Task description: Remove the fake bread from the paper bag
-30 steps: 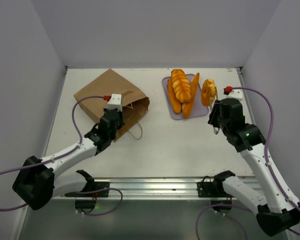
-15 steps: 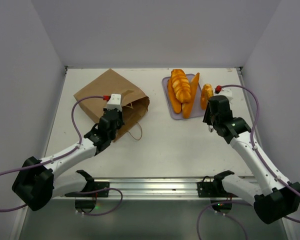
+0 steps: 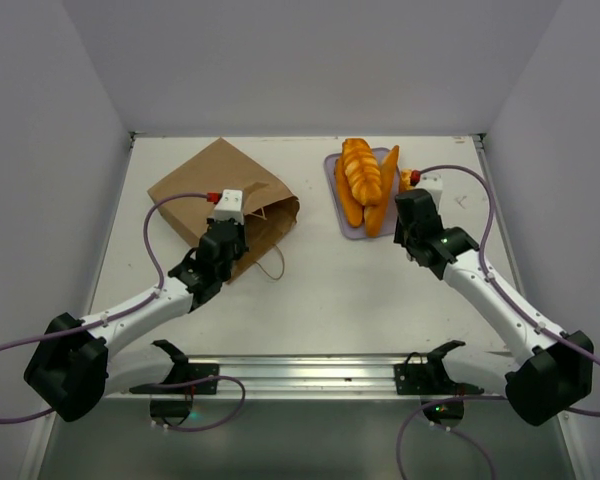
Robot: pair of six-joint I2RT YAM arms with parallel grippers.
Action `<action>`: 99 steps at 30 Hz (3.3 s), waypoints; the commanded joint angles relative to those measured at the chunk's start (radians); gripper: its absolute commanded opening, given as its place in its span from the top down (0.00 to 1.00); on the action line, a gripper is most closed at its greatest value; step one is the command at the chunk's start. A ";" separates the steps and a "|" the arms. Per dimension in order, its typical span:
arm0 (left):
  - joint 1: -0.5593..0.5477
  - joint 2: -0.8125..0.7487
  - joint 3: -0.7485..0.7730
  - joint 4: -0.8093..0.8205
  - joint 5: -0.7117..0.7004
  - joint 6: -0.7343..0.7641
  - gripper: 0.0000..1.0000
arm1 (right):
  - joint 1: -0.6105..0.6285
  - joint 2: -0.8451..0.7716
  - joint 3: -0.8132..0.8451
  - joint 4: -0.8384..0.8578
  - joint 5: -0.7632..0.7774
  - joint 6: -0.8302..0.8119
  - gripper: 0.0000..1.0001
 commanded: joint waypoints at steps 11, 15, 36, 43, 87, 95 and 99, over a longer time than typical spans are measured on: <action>0.007 -0.020 -0.003 0.052 -0.006 -0.014 1.00 | 0.059 0.032 0.037 0.085 0.032 0.037 0.77; 0.008 -0.020 -0.001 0.052 -0.006 -0.014 1.00 | 0.063 0.031 0.041 0.085 0.024 0.042 0.72; 0.007 -0.020 -0.003 0.050 -0.003 -0.011 1.00 | 0.065 -0.004 0.051 0.085 -0.028 0.057 0.57; 0.008 -0.021 -0.004 0.050 -0.003 -0.011 1.00 | 0.065 -0.031 0.074 0.062 -0.033 0.056 0.57; -0.004 -0.325 0.235 -0.462 0.608 0.149 1.00 | 0.067 -0.336 -0.025 0.092 -0.548 0.080 0.60; -0.004 -0.317 0.226 -0.496 0.562 0.136 1.00 | 0.067 -0.360 -0.012 0.055 -0.533 0.064 0.60; -0.004 -0.288 0.232 -0.511 0.444 0.098 1.00 | 0.065 -0.365 -0.012 0.051 -0.531 0.064 0.60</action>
